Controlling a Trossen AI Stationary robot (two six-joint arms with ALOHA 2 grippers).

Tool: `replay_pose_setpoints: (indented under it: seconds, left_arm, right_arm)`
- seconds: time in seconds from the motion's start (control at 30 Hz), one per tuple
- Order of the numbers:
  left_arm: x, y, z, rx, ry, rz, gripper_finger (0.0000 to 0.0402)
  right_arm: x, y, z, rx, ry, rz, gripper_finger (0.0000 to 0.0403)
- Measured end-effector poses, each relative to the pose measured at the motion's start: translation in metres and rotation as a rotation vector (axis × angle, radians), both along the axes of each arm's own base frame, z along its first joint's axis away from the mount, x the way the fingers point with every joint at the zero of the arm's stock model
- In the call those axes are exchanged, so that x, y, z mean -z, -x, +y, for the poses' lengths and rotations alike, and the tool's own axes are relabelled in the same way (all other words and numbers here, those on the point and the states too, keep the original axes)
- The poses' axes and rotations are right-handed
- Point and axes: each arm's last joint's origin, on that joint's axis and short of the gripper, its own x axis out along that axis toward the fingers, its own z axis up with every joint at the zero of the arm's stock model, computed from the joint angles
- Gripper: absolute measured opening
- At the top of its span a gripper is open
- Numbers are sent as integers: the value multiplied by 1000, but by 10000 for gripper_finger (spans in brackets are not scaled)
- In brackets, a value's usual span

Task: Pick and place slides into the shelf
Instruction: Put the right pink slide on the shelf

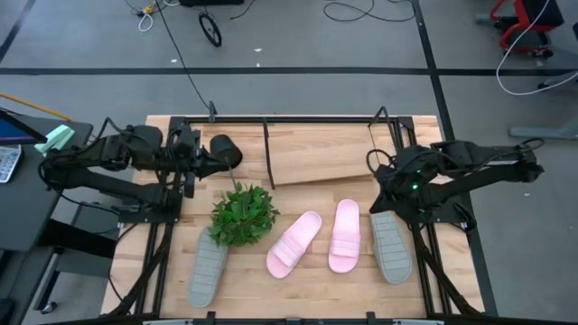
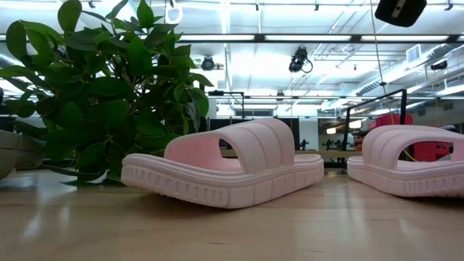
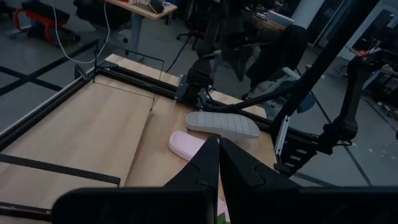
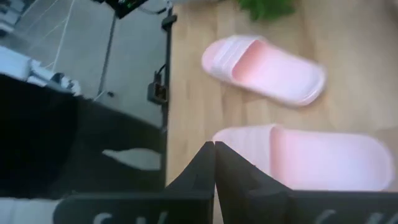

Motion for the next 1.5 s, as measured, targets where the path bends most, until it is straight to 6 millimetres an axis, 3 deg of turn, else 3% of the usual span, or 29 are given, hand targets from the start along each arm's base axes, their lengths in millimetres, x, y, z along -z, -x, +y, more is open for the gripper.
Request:
replay_pose_setpoints:
  seconds: [0.27,0.6,0.87,1.23,1.5]
  left_arm:
    - [3,1,0,7,-30,29,33]
    - [5,0,0,24,-94,53,36]
    - [14,3,0,31,-106,148,36]
    - [18,5,0,34,-109,201,32]
    - [18,5,0,43,-121,201,29]
  right_arm:
    - [18,-28,4,-39,22,107,39]
    - [57,-67,8,-71,65,311,130]
    - [80,-85,11,-85,51,425,203]
    - [84,-72,28,-95,44,502,229]
    - [73,-50,59,-182,104,458,225]
